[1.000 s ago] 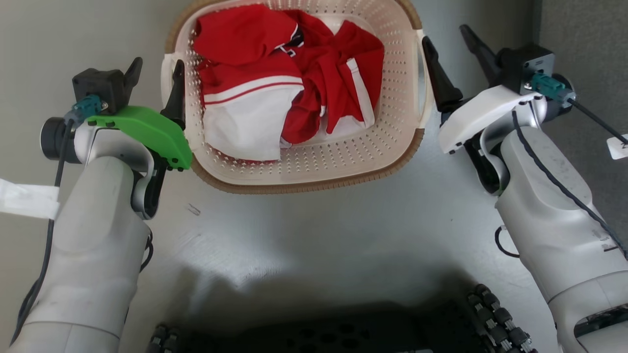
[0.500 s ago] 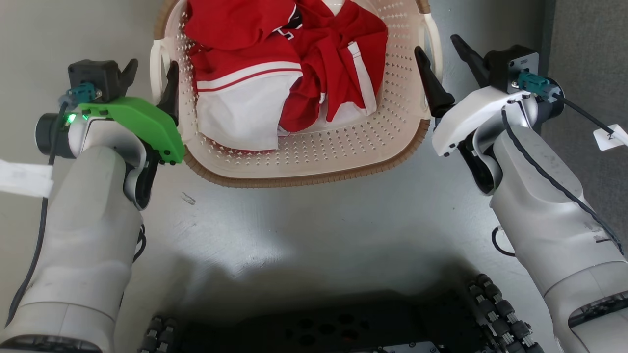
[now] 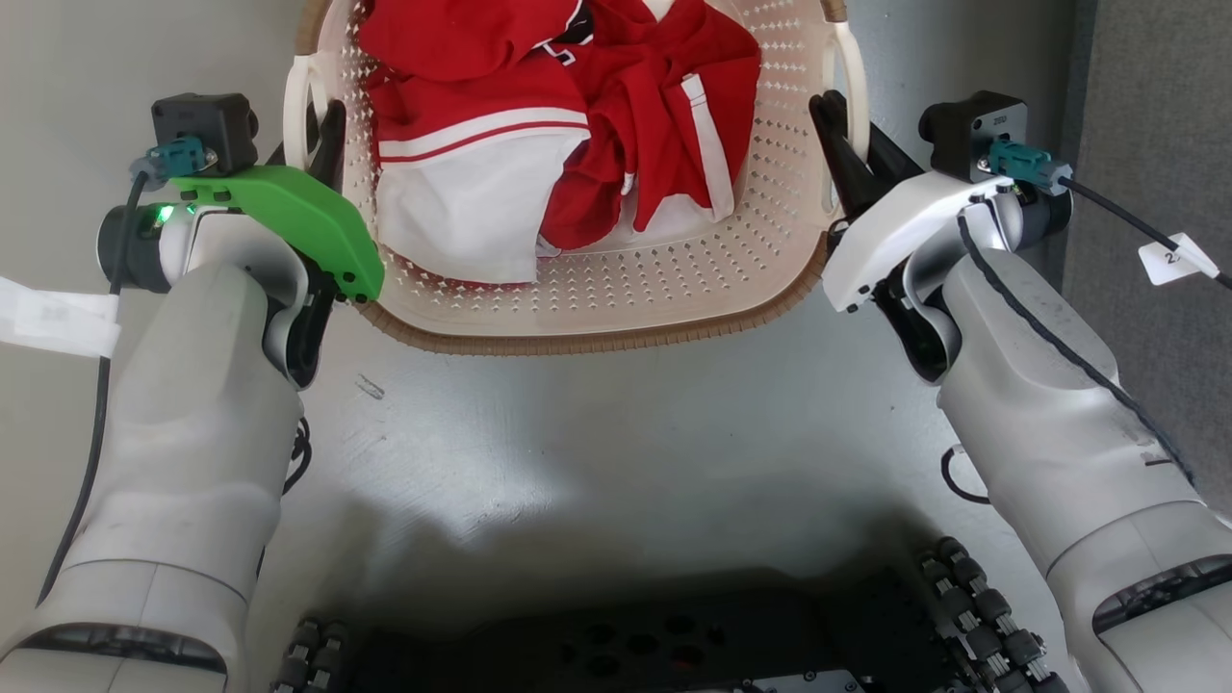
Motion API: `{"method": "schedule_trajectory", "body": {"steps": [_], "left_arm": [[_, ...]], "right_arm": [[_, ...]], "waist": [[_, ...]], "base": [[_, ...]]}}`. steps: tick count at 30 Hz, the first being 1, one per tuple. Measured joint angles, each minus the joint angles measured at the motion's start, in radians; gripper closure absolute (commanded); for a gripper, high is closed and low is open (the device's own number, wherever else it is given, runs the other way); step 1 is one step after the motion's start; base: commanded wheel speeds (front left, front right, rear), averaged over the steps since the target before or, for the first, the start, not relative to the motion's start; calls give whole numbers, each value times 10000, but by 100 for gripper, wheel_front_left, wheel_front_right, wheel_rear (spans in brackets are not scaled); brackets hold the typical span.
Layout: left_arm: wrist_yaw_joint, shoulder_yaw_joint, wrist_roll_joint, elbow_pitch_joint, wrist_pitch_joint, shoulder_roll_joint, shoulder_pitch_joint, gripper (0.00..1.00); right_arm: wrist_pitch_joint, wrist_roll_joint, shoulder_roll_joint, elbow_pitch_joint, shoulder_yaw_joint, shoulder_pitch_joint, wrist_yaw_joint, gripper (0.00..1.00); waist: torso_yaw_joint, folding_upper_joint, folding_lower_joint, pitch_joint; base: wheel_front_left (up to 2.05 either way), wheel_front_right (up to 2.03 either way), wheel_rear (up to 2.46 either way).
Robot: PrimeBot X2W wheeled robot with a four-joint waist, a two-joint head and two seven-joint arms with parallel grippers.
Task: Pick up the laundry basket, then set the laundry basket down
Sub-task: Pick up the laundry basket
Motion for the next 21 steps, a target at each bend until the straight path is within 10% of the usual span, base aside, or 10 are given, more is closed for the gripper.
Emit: {"method": "schedule_trajectory", "body": {"steps": [21], "left_arm": [[-63,-186,-341,1388,-332,-328,-74,100]], "right_arm": [[2,301,173,1239,176,-164,86,100]], "waist": [[-8,0,0,-1069]], "base": [[0,0,0]]}}
